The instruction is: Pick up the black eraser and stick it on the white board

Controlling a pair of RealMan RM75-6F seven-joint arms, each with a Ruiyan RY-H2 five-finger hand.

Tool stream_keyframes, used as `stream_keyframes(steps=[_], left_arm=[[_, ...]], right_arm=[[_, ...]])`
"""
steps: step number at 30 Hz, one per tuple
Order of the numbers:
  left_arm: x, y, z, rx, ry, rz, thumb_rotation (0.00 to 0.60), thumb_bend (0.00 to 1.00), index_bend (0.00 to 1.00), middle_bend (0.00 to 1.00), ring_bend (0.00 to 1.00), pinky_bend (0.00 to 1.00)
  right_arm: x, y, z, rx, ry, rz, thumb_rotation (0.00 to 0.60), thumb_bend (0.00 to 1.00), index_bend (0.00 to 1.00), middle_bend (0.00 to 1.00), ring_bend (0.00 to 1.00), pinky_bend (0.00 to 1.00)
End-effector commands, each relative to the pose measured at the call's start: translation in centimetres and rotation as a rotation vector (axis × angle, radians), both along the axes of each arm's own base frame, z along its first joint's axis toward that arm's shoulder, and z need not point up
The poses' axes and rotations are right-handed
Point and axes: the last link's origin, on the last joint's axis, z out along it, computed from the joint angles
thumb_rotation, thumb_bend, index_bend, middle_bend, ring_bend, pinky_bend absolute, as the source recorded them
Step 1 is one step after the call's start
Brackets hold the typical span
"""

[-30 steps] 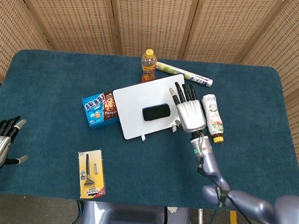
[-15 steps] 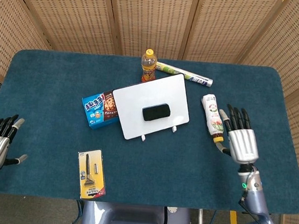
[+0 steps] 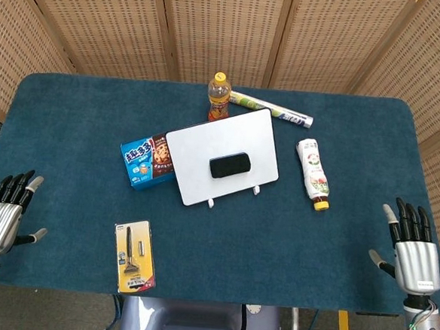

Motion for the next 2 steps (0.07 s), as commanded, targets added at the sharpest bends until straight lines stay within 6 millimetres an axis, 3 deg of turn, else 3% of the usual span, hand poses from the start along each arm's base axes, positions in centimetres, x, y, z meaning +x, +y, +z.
stream_keyframes(steps=[1,2], left_arm=[[0.11,-0.11,0.06,0.008,-0.007,-0.006,0.6,0.13,0.0,0.0,0.0,0.0],[0.13,-0.16,0.09,0.01,-0.01,-0.008,0.6,0.13,0.0,0.0,0.0,0.0]], right_arm=[[0.21,0.28,0.38,-0.011,-0.022,0.002,0.6,0.09,0.09,0.0,0.0,0.0],[0.25,0.32,0.44,-0.012,-0.024,0.003,0.6,0.09,0.09,0.0,0.0,0.0]])
